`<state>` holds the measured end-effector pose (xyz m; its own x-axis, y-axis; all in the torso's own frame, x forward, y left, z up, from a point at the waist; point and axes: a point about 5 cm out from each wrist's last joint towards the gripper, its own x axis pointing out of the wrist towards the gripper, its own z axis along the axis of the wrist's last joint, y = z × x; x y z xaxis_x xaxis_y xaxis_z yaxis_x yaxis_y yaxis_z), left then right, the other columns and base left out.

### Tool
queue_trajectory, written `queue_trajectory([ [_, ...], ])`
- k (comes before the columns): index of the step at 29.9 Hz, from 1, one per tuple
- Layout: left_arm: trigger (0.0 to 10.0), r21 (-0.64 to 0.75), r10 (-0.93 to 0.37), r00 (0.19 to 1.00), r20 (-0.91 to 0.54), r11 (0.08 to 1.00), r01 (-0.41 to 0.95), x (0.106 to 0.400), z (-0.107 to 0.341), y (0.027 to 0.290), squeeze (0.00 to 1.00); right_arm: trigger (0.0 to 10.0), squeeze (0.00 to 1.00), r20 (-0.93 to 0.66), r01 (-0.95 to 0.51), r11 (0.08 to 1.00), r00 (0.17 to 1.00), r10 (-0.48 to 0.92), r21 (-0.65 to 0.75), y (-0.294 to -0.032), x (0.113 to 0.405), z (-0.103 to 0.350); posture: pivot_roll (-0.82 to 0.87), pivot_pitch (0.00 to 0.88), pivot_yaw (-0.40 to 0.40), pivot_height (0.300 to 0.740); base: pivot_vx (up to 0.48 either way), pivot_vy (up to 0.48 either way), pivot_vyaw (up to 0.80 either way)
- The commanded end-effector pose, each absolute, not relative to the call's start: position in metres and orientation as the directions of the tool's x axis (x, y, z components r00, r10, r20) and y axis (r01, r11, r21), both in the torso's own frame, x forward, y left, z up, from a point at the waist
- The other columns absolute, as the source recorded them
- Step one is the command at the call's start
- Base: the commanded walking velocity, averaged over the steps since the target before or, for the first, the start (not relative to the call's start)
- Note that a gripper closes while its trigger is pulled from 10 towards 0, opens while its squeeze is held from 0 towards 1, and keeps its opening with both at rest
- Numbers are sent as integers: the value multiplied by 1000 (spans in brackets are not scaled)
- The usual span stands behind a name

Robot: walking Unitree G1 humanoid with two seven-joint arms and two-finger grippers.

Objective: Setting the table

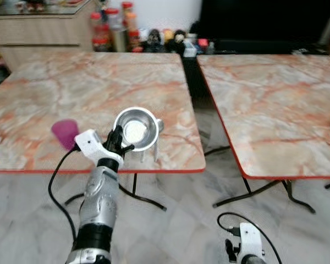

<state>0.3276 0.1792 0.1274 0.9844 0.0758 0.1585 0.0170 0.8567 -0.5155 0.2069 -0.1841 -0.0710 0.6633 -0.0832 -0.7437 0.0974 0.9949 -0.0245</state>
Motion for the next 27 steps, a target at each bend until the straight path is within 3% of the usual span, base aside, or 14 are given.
queue_trajectory([
  [1, 10000, -509, 43, 981, 187, 859, 59, 329, 132, 165, 0, 10000, 0, -761, 117, 993, 641, -100, -32, -191, 197, -75, 50, 0, -21, 714, 0, -420, 0],
  [24, 10000, -491, 63, 975, 214, 870, 51, 325, 136, 171, 0, 10000, 0, -762, 113, 993, 641, -94, -27, -189, 197, -76, 48, 0, -15, 714, 179, -413, 0],
  [27, 10000, -483, 160, 964, 214, 875, -38, 310, 130, 204, 0, 10000, 0, -762, 114, 993, 641, -96, -29, -190, 196, -76, 52, 0, -19, 714, 242, -411, 0],
])
